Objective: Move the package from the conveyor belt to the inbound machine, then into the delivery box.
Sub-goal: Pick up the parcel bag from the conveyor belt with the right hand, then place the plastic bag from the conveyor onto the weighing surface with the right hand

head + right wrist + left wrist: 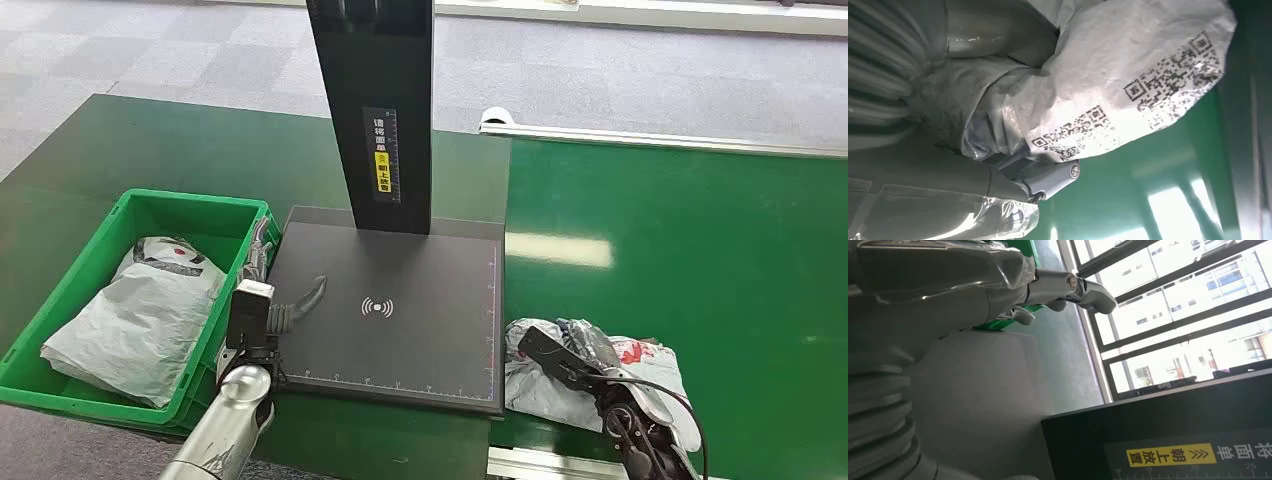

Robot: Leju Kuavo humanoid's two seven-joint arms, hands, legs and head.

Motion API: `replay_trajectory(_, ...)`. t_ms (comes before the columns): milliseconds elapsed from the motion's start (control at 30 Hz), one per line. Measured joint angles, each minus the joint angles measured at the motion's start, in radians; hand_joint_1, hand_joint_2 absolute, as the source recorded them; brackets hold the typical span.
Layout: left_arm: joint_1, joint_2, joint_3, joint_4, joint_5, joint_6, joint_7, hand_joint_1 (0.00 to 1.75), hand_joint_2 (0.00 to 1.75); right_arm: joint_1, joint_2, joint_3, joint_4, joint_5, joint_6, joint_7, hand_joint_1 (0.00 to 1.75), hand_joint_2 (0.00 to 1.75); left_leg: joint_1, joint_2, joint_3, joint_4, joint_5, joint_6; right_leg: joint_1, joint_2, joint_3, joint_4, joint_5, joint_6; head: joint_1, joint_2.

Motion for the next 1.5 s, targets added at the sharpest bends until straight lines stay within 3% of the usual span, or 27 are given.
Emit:
replay_trajectory(300, 0.008, 0.001, 0.005, -0.011, 0.0, 0.0, 0.0, 0.0, 1.75, 0.016, 0.003, -0.028, -0.05, -0.021, -0.021, -0.025, 1.75, 1.75, 0.0, 0.0, 0.0, 0.0, 0.0, 0.0, 0.0, 0.0, 0.0, 0.0, 0.0, 0.0, 0.0, 0.0)
replay_trajectory(600, 0.022, 0.005, 0.008, -0.035, 0.003, -0.004, 0.0, 0.0, 1.75, 0.064, 0.012, -0.117, -0.278, -0.219, -0.066, -0.304, 1.75, 1.75, 0.0, 0.0, -0.001, 0.0, 0.0, 0.0, 0.0, 0.0, -0.002, 0.0, 0.0, 0.0, 0.0, 0.0)
replay_trajectory(967, 0.023, 0.006, 0.003, -0.044, -0.003, -0.011, 0.0, 0.0, 1.75, 0.107, 0.044, -0.19, -0.555, -0.293, -0.121, -0.431, 1.75, 1.75, 0.0, 0.0, -0.001, 0.0, 0.0, 0.0, 0.0, 0.0, -0.002, 0.0, 0.0, 0.0, 0.0, 0.0)
replay_trajectory(1067, 0.016, 0.001, -0.008, -0.041, -0.007, -0.013, 0.0, 0.0, 1.75, 0.09, 0.05, -0.184, -0.604, -0.25, -0.107, -0.433, 1.75, 1.75, 0.0, 0.001, -0.001, 0.0, 0.0, 0.0, 0.0, 0.001, -0.002, 0.0, 0.0, 0.0, 0.0, 0.0)
replay_trajectory(1200, 0.005, -0.011, -0.031, -0.037, -0.007, -0.025, 0.0, 0.0, 1.75, 0.041, 0.06, -0.136, -0.623, -0.173, -0.097, -0.423, 1.75, 1.75, 0.0, 0.001, -0.001, 0.0, 0.0, 0.0, 0.0, 0.001, -0.002, 0.0, 0.0, 0.0, 0.0, 0.0)
replay_trajectory(1300, 0.003, -0.018, -0.053, -0.034, -0.008, -0.032, 0.0, 0.0, 1.75, -0.025, 0.059, -0.044, -0.58, -0.04, -0.043, -0.393, 1.75, 1.75, 0.0, 0.002, -0.001, 0.0, 0.0, 0.0, 0.0, 0.003, -0.001, 0.0, 0.001, 0.0, 0.0, 0.0)
replay_trajectory(1400, -0.011, -0.023, -0.084, -0.022, -0.005, -0.032, 0.0, 0.0, 1.75, -0.143, 0.057, 0.118, -0.426, 0.134, 0.021, -0.361, 1.75, 1.75, 0.0, 0.004, -0.001, 0.0, 0.001, 0.0, 0.0, 0.005, -0.001, 0.001, 0.001, -0.001, 0.0, 0.0)
replay_trajectory(1500, -0.028, -0.032, -0.113, -0.002, 0.008, -0.03, 0.0, 0.0, 1.75, -0.298, 0.075, 0.316, -0.201, 0.211, 0.078, -0.39, 1.75, 1.75, 0.0, 0.003, -0.001, 0.0, 0.002, -0.001, 0.0, 0.004, -0.001, 0.001, 0.002, -0.001, 0.0, 0.0)
